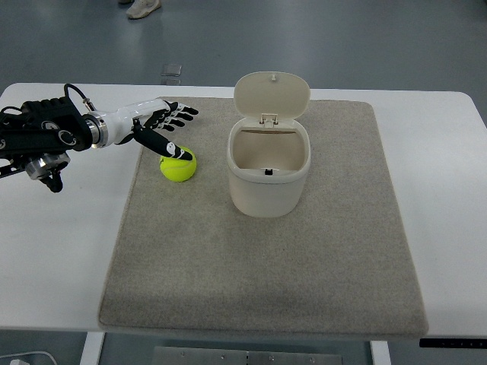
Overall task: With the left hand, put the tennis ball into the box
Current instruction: 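Lower the left hand fingers around the yellow tennis ball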
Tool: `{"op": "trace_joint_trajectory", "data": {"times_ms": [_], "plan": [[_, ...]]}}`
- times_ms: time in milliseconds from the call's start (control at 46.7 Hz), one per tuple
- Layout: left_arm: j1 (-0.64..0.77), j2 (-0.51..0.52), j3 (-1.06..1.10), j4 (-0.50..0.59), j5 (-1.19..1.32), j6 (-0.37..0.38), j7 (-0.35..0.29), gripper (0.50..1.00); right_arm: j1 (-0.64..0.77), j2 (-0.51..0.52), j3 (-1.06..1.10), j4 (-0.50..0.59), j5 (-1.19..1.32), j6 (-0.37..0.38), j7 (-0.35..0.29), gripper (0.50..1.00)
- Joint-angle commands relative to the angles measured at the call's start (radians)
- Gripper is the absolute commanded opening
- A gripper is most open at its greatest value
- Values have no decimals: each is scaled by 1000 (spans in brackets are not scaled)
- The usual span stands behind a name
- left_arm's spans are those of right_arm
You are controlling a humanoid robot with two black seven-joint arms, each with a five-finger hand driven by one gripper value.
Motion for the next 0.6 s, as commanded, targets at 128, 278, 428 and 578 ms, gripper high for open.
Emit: {"op": "trace_joint_trajectory", "data": {"times_ms": [128, 278, 428, 578], "plan": [[2, 0, 11, -9, 2, 12, 0, 932, 0, 0, 0, 0, 0, 0, 0, 938], [0, 3, 25, -29, 11, 13, 0, 932, 0, 0, 0, 0, 0, 0, 0, 938], [2, 6, 33, -37, 15, 32, -2, 932, 0, 0, 0, 0, 1, 0, 0, 938], [6, 11, 56, -34, 15, 35, -9, 932, 0, 0, 0, 0, 0, 0, 0, 938]]}}
